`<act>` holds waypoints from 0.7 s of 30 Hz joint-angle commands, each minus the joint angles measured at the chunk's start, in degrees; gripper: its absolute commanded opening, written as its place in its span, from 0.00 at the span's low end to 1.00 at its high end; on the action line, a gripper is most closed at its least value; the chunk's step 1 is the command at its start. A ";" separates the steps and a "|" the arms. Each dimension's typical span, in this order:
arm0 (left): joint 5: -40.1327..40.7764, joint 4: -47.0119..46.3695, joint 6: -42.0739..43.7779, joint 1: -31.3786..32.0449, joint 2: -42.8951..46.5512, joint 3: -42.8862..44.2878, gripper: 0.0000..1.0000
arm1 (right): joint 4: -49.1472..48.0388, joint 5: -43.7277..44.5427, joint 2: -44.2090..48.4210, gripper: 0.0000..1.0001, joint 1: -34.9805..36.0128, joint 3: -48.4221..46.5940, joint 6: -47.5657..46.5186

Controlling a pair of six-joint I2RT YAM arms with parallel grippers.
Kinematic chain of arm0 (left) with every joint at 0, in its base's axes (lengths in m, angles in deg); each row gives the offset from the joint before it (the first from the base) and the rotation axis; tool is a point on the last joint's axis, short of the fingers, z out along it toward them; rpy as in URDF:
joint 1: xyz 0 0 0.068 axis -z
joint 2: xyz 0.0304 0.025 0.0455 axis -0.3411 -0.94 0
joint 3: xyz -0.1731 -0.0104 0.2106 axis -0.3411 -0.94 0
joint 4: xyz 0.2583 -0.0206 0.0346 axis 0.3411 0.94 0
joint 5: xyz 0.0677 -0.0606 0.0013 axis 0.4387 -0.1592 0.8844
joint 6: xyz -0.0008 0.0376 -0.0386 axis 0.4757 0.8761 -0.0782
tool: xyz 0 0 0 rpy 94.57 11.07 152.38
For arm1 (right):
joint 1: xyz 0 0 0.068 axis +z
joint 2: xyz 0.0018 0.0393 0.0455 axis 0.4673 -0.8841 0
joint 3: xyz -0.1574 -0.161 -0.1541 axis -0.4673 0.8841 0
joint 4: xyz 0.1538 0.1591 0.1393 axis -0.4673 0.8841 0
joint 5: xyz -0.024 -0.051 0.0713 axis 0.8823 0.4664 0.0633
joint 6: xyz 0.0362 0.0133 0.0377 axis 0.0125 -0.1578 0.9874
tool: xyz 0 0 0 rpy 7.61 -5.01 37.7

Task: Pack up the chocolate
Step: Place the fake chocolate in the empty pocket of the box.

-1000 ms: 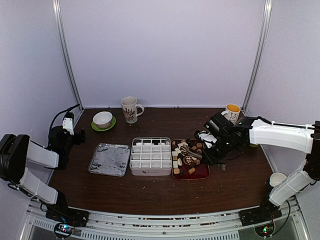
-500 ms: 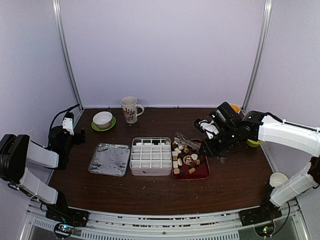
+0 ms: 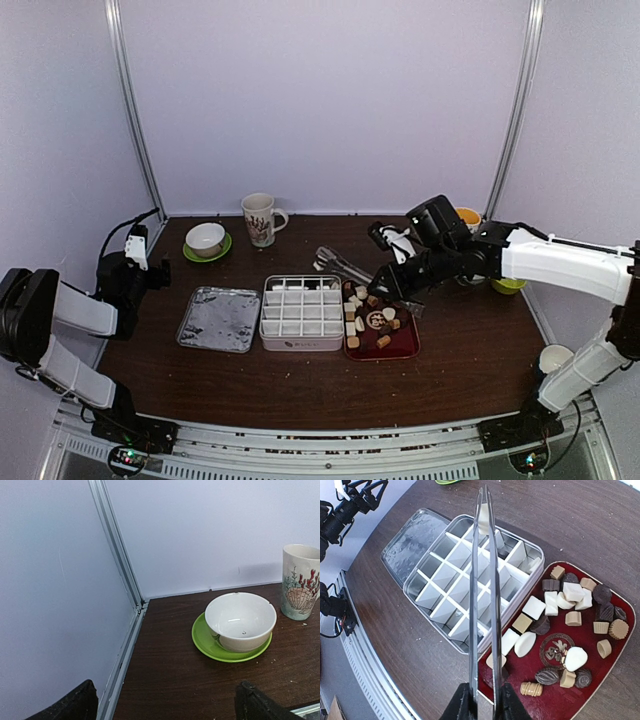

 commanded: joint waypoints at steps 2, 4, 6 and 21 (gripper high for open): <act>-0.56 -2.80 -0.49 -0.47 -0.31 -0.20 0.98 | -7.30 -2.02 -5.11 0.19 1.10 -3.53 1.96; -0.56 -2.82 -0.48 -0.48 -0.31 -0.23 0.98 | -8.59 -2.30 -7.06 0.19 1.34 -4.32 2.02; -0.52 -2.78 -0.48 -0.48 -0.31 -0.20 0.98 | -9.22 -2.82 -9.17 0.19 1.45 -5.56 2.13; -0.50 -2.78 -0.48 -0.43 -0.31 -0.20 0.98 | -13.91 -0.86 -16.95 0.20 2.75 -6.88 2.46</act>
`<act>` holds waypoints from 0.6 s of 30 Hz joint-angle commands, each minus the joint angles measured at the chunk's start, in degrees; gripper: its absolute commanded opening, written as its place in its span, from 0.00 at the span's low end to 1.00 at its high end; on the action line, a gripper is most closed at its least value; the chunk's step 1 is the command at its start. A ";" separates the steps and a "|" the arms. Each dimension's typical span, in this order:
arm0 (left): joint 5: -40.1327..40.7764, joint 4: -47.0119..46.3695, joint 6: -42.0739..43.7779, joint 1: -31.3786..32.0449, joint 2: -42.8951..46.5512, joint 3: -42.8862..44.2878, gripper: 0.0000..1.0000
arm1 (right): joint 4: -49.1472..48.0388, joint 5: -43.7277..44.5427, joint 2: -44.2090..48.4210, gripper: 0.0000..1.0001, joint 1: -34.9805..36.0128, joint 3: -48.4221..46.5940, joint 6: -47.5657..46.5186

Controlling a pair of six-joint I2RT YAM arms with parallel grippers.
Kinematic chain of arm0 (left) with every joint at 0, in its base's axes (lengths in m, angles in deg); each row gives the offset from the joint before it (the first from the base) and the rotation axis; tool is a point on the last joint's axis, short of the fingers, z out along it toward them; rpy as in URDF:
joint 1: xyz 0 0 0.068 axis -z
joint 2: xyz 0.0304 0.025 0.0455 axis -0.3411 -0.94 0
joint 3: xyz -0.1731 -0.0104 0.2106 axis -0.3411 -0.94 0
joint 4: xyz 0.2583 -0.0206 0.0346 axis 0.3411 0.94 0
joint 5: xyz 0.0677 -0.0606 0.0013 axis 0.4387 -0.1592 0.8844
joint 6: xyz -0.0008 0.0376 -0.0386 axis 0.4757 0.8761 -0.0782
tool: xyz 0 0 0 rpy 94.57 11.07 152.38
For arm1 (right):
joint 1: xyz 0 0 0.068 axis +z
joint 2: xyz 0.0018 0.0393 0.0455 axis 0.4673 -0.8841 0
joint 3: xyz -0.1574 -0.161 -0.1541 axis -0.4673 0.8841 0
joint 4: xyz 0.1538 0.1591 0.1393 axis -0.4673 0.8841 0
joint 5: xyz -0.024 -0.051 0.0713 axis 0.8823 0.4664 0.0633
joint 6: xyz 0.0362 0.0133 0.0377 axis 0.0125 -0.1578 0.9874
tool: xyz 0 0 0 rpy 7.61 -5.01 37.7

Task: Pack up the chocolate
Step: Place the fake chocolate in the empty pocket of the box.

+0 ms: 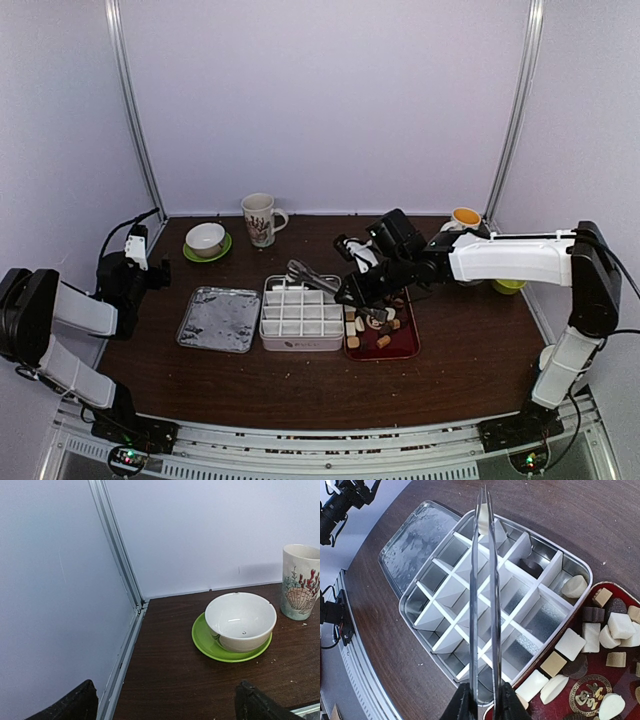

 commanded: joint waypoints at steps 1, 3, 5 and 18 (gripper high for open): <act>-0.53 -2.79 -0.52 -0.45 -0.31 -0.22 0.98 | -3.96 2.05 -1.43 0.21 0.33 -1.51 0.45; -0.50 -2.79 -0.48 -0.46 -0.27 -0.20 0.98 | -3.76 2.14 -2.00 0.22 0.45 -1.69 0.37; -0.51 -2.74 -0.50 -0.48 -0.27 -0.20 0.98 | -3.67 2.45 -2.04 0.24 0.54 -1.54 0.33; -0.53 -2.77 -0.48 -0.41 -0.31 -0.20 0.98 | -2.24 5.20 0.22 0.35 0.60 -0.99 -0.79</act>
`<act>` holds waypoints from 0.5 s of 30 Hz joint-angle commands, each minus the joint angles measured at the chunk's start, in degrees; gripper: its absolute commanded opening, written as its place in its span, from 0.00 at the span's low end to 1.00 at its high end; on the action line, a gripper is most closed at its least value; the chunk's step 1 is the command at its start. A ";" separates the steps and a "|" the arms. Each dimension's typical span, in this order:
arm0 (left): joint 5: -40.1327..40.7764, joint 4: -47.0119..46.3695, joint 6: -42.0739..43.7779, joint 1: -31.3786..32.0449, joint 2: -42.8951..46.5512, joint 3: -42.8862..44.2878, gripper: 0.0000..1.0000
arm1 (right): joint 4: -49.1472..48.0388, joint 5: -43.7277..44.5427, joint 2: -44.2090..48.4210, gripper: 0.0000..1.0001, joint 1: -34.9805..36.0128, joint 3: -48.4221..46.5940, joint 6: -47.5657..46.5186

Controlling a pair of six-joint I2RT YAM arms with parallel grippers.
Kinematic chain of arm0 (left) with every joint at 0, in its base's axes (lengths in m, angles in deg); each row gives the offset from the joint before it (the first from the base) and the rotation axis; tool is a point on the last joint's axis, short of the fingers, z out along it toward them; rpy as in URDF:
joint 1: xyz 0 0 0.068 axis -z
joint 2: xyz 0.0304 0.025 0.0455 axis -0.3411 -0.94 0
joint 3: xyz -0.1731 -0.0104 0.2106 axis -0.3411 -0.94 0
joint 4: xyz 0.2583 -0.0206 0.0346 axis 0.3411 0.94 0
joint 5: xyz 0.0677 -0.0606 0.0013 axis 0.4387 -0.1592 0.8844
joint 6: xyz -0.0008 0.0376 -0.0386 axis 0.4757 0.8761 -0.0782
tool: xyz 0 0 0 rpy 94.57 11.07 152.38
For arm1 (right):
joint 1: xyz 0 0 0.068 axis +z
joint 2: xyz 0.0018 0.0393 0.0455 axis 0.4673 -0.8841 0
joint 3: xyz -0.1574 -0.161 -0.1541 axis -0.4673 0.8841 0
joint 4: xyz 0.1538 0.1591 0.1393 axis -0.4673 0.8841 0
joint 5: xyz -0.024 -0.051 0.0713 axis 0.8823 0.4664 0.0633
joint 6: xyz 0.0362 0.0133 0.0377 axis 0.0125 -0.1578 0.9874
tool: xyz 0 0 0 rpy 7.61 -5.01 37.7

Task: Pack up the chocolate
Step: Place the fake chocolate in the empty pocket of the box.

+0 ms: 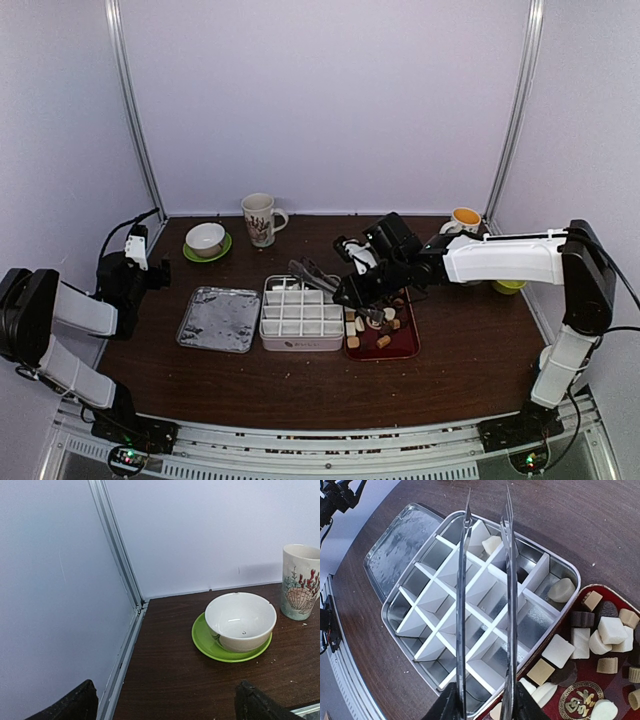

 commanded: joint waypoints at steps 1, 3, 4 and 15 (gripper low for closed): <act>-0.51 -2.78 -0.48 -0.47 -0.31 -0.20 0.98 | -0.38 2.30 2.47 0.36 0.39 -1.03 -0.73; -0.53 -2.81 -0.48 -0.41 -0.27 -0.20 0.98 | 0.10 2.64 3.09 0.36 0.37 -1.25 -0.95; -0.53 -2.79 -0.48 -0.46 -0.30 -0.20 0.98 | 0.46 2.76 3.48 0.36 0.41 -1.36 -1.12; -0.54 -2.81 -0.48 -0.47 -0.31 -0.20 0.98 | 5.62 8.66 13.93 0.35 0.42 3.99 -3.45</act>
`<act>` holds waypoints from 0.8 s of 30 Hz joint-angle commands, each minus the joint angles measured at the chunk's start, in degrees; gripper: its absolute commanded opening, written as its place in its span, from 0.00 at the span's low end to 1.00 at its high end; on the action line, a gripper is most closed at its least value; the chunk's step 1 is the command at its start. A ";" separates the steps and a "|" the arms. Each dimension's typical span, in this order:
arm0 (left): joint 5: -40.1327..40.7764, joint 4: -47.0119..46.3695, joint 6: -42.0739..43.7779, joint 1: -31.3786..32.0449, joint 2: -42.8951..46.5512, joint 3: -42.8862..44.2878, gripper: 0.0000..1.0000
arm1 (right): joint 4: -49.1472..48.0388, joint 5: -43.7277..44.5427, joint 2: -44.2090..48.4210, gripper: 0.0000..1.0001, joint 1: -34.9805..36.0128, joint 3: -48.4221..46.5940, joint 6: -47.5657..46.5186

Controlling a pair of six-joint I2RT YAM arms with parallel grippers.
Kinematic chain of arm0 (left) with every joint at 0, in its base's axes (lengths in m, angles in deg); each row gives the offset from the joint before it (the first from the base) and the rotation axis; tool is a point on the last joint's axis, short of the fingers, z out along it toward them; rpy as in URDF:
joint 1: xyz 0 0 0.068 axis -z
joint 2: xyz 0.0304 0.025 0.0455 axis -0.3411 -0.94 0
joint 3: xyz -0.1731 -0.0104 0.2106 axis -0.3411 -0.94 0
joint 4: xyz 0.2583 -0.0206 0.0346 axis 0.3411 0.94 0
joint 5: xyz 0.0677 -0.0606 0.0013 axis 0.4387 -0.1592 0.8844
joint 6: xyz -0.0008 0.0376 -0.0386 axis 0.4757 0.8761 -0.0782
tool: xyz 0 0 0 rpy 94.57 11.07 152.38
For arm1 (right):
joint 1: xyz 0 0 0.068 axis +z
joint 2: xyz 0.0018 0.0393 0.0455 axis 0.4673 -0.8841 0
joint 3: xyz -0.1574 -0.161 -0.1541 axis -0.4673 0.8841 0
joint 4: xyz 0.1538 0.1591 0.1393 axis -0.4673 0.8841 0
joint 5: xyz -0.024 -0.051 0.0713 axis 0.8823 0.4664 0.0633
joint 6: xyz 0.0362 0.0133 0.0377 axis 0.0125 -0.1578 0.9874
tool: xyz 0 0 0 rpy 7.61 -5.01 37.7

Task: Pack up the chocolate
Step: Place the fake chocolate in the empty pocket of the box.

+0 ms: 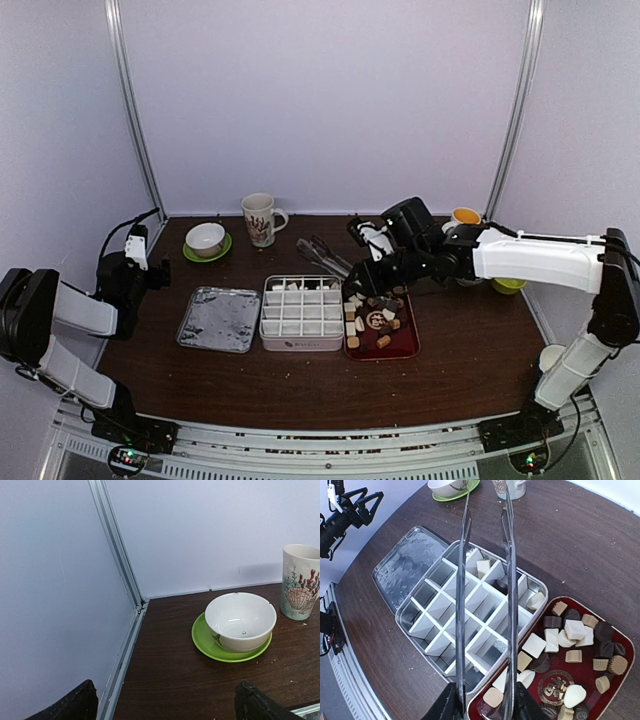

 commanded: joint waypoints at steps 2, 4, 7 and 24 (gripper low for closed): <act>-0.53 -2.75 -0.50 -0.47 -0.31 -0.20 0.98 | 3.62 5.26 7.51 0.36 0.34 4.48 -1.60; -0.58 -2.80 -0.50 -0.44 -0.31 -0.20 0.98 | 5.36 5.97 10.31 0.36 0.29 5.74 -1.80; -0.59 -2.77 -0.51 -0.45 -0.27 -0.20 0.98 | 10.10 7.17 14.07 0.36 0.33 6.17 -2.03; -0.55 -2.74 -0.50 -0.46 -0.31 -0.20 0.98 | 24.46 15.45 23.30 0.40 -0.73 16.38 4.25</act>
